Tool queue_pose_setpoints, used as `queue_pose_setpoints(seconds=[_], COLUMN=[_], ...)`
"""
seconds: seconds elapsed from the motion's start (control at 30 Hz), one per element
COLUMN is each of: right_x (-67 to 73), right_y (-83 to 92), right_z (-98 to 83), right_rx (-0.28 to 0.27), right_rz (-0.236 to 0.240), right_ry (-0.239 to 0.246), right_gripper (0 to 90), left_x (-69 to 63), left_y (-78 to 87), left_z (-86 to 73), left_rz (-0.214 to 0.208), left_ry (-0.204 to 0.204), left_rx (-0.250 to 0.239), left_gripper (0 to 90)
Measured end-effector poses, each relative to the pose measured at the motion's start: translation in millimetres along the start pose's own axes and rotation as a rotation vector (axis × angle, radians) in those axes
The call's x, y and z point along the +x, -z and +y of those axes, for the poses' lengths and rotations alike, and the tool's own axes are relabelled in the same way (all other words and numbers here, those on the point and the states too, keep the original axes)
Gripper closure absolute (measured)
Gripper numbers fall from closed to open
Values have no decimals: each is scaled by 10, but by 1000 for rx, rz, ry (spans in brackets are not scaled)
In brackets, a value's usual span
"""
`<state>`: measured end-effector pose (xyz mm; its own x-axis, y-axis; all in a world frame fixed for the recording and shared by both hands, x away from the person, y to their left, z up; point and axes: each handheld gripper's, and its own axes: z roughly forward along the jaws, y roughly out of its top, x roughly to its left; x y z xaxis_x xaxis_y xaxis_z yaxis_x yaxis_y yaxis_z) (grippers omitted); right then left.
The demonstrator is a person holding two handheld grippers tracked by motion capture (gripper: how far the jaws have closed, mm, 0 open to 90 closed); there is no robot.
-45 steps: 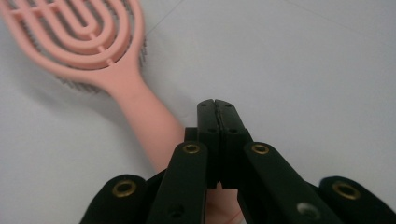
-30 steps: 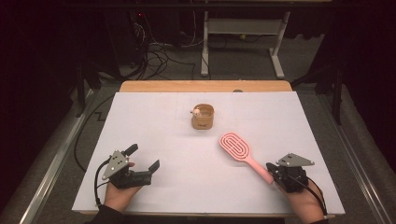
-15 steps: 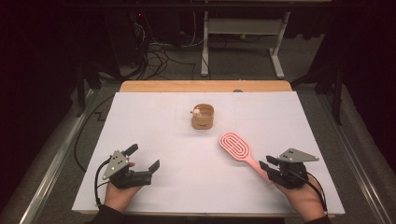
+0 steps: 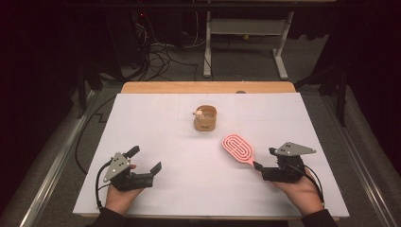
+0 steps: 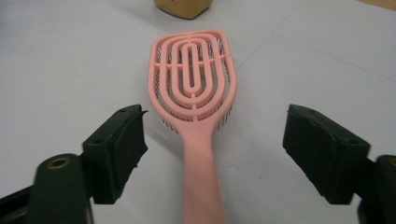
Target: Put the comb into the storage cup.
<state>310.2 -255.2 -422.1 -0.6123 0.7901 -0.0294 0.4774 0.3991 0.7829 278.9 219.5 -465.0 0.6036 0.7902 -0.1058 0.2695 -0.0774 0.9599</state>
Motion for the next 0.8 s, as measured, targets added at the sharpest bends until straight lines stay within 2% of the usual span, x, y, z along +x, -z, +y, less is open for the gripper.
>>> queue_pose_setpoints(seconds=[0.07,0.17,0.2,0.23,0.4,0.43,0.5,0.8], right_x=[0,6,6,12,15,17,20,6], right_y=[-3,-16,-16,-25,-57,-91,-123,-312], right_z=[13,61,61,83,126,156,192,350], right_rx=[0,3,3,4,14,36,49,75], right_rz=[1,20,20,22,42,44,40,46], right_ry=[-2,-7,-7,-9,5,32,48,52], right_gripper=[180,90,90,7,2,2,2,2], left_x=[1,-2,-2,-2,-3,-2,0,10], left_y=[2,4,4,1,-2,-1,0,4], left_z=[1,0,0,-1,-2,-2,-3,-4], left_rz=[-1,-3,-3,-3,-5,-4,-3,-4], left_ry=[-2,-5,-5,-2,-2,-1,-1,-4], left_rx=[2,2,2,2,3,3,3,4], left_gripper=[0,0,0,0,0,0,0,0])
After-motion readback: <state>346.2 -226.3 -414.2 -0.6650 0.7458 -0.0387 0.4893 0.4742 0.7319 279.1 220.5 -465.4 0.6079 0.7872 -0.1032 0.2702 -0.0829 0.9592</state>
